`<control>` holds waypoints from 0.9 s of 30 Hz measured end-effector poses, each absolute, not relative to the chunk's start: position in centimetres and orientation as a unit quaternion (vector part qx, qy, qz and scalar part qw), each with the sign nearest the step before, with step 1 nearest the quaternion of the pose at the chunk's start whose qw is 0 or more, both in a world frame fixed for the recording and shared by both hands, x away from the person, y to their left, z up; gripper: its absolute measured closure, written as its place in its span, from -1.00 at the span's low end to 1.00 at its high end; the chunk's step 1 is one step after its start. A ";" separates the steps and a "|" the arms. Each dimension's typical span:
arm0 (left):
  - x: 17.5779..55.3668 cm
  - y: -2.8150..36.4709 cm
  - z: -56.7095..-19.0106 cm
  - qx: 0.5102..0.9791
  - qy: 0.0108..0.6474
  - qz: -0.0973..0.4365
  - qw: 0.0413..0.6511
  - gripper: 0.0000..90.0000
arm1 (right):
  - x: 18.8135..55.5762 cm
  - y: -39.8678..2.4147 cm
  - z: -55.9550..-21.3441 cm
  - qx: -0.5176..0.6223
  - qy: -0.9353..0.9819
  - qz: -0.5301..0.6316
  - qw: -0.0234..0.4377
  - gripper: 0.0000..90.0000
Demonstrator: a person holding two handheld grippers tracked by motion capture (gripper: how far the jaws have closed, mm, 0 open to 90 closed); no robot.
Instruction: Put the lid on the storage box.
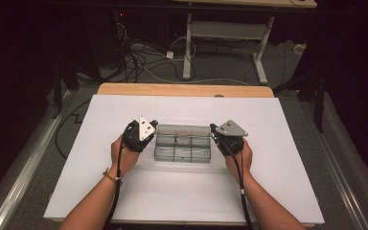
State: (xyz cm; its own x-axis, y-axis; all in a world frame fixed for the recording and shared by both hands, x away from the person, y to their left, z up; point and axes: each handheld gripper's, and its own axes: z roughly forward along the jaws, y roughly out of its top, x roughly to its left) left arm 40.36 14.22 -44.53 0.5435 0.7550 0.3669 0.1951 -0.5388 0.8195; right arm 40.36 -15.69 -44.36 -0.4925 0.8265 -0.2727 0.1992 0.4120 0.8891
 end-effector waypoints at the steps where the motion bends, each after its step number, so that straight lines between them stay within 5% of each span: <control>1: 40.3 14.2 -44.6 0.794 0.300 0.372 0.375 0.88 | 40.3 -15.7 -44.4 0.341 0.754 0.423 0.370 1.00; 27: 40.1 14.2 -45.2 0.797 0.302 0.371 0.368 0.88 | 40.2 -15.6 -44.6 0.338 0.757 0.422 0.368 1.00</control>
State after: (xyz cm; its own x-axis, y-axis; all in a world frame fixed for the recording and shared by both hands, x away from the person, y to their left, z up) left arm 40.10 14.24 -45.21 0.5419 0.7545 0.3702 0.2076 -0.5471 0.8109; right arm 40.18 -15.62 -44.65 -0.5004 0.8219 -0.2723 0.2009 0.4162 0.8868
